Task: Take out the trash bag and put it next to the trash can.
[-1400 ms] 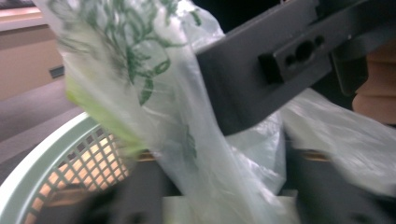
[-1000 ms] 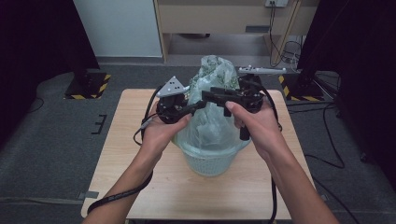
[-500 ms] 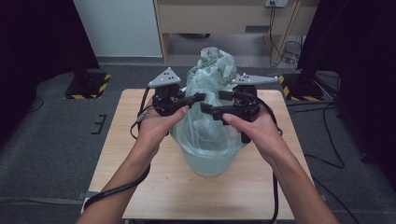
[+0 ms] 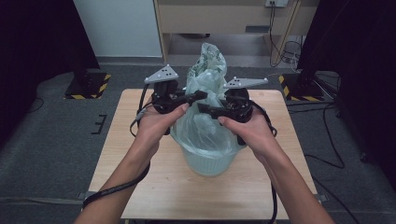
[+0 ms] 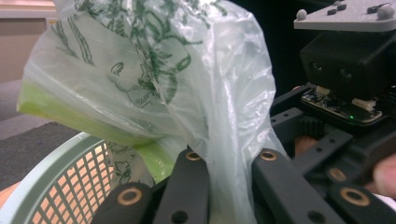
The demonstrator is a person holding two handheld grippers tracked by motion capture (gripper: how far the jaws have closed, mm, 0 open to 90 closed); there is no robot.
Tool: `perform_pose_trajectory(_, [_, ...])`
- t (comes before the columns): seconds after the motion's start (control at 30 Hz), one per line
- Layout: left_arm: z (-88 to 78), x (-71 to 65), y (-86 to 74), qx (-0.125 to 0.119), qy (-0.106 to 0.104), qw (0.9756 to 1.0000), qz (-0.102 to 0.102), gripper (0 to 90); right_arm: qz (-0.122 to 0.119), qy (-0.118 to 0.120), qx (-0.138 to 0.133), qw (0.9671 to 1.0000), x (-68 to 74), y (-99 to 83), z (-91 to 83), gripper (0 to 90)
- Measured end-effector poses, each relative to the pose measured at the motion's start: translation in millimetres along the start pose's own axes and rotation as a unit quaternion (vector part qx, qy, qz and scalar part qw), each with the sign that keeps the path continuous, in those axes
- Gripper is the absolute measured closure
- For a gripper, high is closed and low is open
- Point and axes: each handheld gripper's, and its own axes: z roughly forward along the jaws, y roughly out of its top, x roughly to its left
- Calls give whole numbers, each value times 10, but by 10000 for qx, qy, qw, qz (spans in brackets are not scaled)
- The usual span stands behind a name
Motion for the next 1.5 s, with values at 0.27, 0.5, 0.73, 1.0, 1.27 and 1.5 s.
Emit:
perform_pose_trajectory(0.27, [-53, -2, -45, -51, 111, 9998, 156, 623, 334, 115, -112, 9993, -95, 30, -52, 897])
perform_pose_trajectory(0.5, [-61, 42, -132, -67, 244, 9993, 275, 330, 555, 182, -253, 9980, -169, 70, -110, 900])
perform_pose_trajectory(0.73, [73, -38, -189, 309, 192, 9965, 759, 215, 625, 297, -299, 9972, -143, 164, -115, 900])
perform_pose_trajectory(1.0, [169, -131, -194, 500, 292, 9930, 1028, 197, 728, 473, -241, 9959, -72, 243, -95, 900])
perform_pose_trajectory(1.27, [188, -127, -217, 528, 352, 9927, 1024, 372, 812, 586, -90, 9949, -3, 270, -30, 900])
perform_pose_trajectory(1.5, [184, -137, -238, 639, 514, 9910, 1060, 627, 907, 675, -30, 9936, 2, 258, -2, 898])
